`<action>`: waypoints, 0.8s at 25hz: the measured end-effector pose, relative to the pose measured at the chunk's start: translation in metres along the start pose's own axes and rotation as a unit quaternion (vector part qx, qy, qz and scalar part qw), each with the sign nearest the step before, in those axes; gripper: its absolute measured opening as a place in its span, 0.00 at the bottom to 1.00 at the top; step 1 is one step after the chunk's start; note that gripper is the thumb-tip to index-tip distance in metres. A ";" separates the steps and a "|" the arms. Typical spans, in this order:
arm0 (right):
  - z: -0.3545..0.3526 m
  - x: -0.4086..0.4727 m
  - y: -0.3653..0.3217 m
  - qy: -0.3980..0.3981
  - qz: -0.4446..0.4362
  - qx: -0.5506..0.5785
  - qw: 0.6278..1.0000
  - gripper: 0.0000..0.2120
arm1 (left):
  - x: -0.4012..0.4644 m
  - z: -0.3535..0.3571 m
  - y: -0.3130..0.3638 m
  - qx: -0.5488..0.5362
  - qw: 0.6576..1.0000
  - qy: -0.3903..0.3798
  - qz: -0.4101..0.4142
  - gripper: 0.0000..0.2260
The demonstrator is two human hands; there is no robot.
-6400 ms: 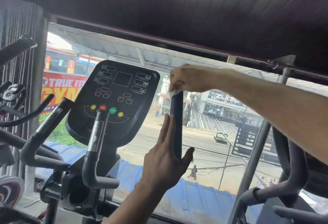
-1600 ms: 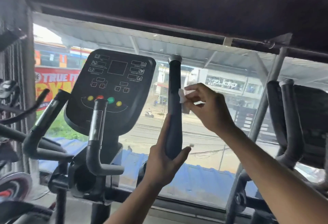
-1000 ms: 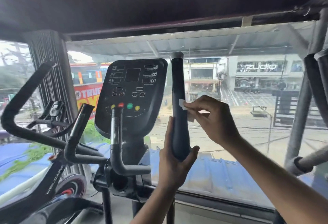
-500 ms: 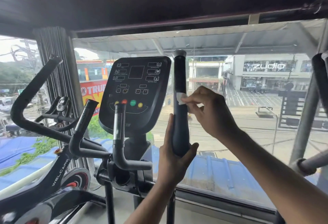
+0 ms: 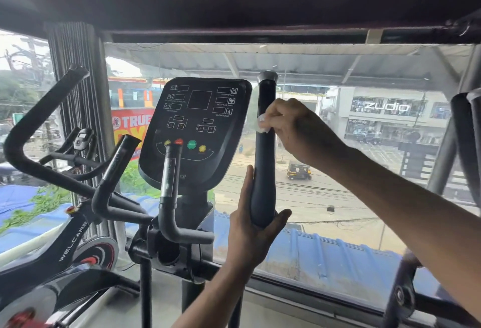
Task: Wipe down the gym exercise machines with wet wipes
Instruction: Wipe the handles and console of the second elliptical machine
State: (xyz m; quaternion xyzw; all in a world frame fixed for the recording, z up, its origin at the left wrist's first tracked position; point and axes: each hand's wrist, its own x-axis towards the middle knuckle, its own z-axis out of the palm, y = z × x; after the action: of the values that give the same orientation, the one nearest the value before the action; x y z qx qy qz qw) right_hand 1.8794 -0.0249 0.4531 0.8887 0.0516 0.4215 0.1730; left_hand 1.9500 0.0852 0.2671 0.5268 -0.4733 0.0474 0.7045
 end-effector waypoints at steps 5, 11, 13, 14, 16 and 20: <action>-0.022 -0.025 -0.024 -0.130 -0.004 0.070 0.989 0.11 | 0.000 0.000 0.000 -0.003 1.000 -0.005 -0.004 0.51; -0.018 0.034 0.014 -0.092 -0.038 -0.038 0.994 0.09 | -0.002 0.003 0.002 0.011 1.000 0.008 -0.011 0.49; -0.007 0.038 0.006 -0.134 -0.052 -0.052 0.988 0.10 | -0.005 0.001 -0.001 0.037 0.999 0.004 -0.018 0.48; -0.005 0.034 0.000 -0.153 -0.060 -0.052 0.985 0.11 | -0.006 0.000 -0.003 0.053 0.998 -0.004 -0.024 0.47; -0.010 0.025 -0.016 -0.217 -0.084 -0.039 0.972 0.10 | -0.009 -0.003 -0.007 0.069 0.997 -0.019 -0.040 0.46; -0.039 0.057 -0.020 -0.338 -0.097 -0.010 0.936 0.09 | -0.008 -0.003 -0.012 0.078 0.995 -0.024 -0.049 0.46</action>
State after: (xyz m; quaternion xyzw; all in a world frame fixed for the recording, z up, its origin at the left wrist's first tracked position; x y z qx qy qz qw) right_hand 1.8869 0.0174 0.5105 0.9675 0.0719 0.0779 0.2297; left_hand 1.9541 0.0854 0.2532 0.6036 -0.4587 0.0365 0.6511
